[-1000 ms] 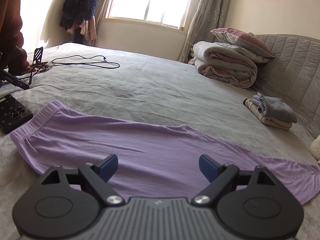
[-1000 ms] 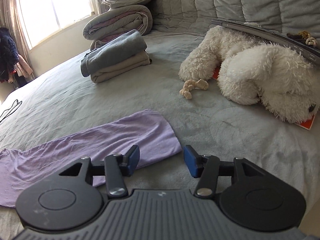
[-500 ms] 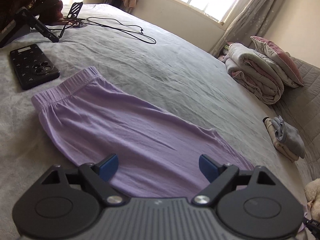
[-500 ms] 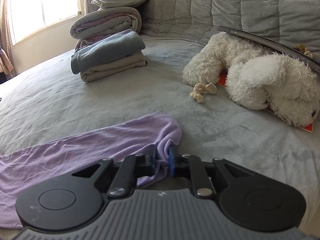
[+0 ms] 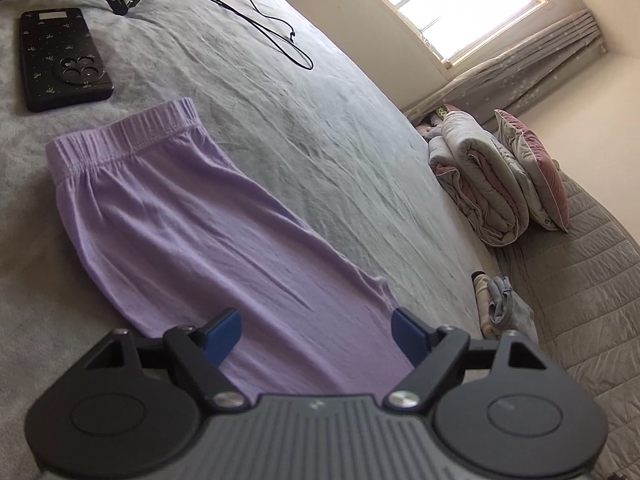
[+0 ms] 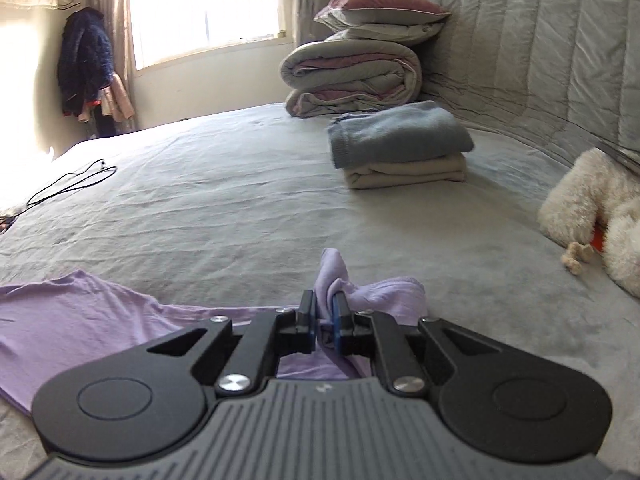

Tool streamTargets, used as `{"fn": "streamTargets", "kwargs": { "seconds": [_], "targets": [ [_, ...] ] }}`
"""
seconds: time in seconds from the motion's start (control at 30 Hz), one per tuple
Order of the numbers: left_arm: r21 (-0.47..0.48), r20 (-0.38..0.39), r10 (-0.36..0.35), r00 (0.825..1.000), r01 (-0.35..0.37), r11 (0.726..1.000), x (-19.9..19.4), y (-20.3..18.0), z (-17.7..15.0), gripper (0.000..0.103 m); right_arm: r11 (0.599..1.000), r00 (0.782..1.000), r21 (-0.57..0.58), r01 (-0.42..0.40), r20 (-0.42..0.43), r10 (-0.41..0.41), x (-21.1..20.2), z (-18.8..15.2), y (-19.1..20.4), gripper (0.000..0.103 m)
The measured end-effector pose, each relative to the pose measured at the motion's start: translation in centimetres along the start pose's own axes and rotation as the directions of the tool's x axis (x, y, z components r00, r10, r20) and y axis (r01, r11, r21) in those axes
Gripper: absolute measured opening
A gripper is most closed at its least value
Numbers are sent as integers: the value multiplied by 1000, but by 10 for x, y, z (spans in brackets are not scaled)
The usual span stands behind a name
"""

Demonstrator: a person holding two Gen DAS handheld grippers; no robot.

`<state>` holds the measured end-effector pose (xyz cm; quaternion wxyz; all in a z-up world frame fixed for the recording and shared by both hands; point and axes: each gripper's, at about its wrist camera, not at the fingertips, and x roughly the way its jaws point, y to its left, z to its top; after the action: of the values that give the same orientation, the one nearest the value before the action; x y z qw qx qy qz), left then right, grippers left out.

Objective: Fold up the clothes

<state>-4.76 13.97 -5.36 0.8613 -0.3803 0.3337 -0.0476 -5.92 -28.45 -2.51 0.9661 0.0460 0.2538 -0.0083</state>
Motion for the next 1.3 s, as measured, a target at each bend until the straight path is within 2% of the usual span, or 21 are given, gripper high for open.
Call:
{"fn": "streamTargets", "kwargs": {
  "seconds": [0.17, 0.37, 0.57, 0.67, 0.83, 0.93, 0.97, 1.0, 1.13, 1.3],
  "targets": [
    [-3, -46, -67, 997, 67, 998, 8, -5, -3, 80, 984, 990, -109, -138, 3, 139, -3, 6, 64, 11],
    [-12, -95, -112, 989, 112, 994, 18, -7, -6, 79, 939, 960, -204, -276, -22, 278, -4, 2, 134, 11],
    [-48, -167, -165, 972, 159, 986, 29, -8, -11, 66, 896, 933, -265, -357, -50, 357, -9, -14, 185, 11],
    [-46, -203, -197, 959, 191, 980, 34, -12, -14, 64, 877, 923, -294, -381, -63, 380, -11, -21, 197, 11],
    [-68, -208, -193, 959, 183, 981, 40, -12, -17, 60, 854, 910, -320, -410, -86, 405, -15, -29, 211, 11],
    [-78, -204, -174, 964, 161, 984, 43, -11, -19, 33, 851, 905, -313, -422, -95, 414, -15, -33, 215, 11],
    [-78, -203, -166, 965, 154, 985, 44, -11, -19, 16, 851, 904, -308, -426, -97, 417, -16, -33, 216, 11],
    [-67, -197, -159, 968, 148, 987, 43, -13, -19, 6, 852, 902, -301, -429, -100, 419, -16, -34, 216, 11],
    [2, -160, -128, 979, 130, 992, 37, -22, -17, 4, 860, 895, -248, -446, -104, 434, -12, -33, 223, 11],
    [143, -123, -64, 990, 81, 986, 24, -35, 9, 4, 862, 874, -144, -487, -96, 477, -2, -26, 242, 11]
  ]
}}
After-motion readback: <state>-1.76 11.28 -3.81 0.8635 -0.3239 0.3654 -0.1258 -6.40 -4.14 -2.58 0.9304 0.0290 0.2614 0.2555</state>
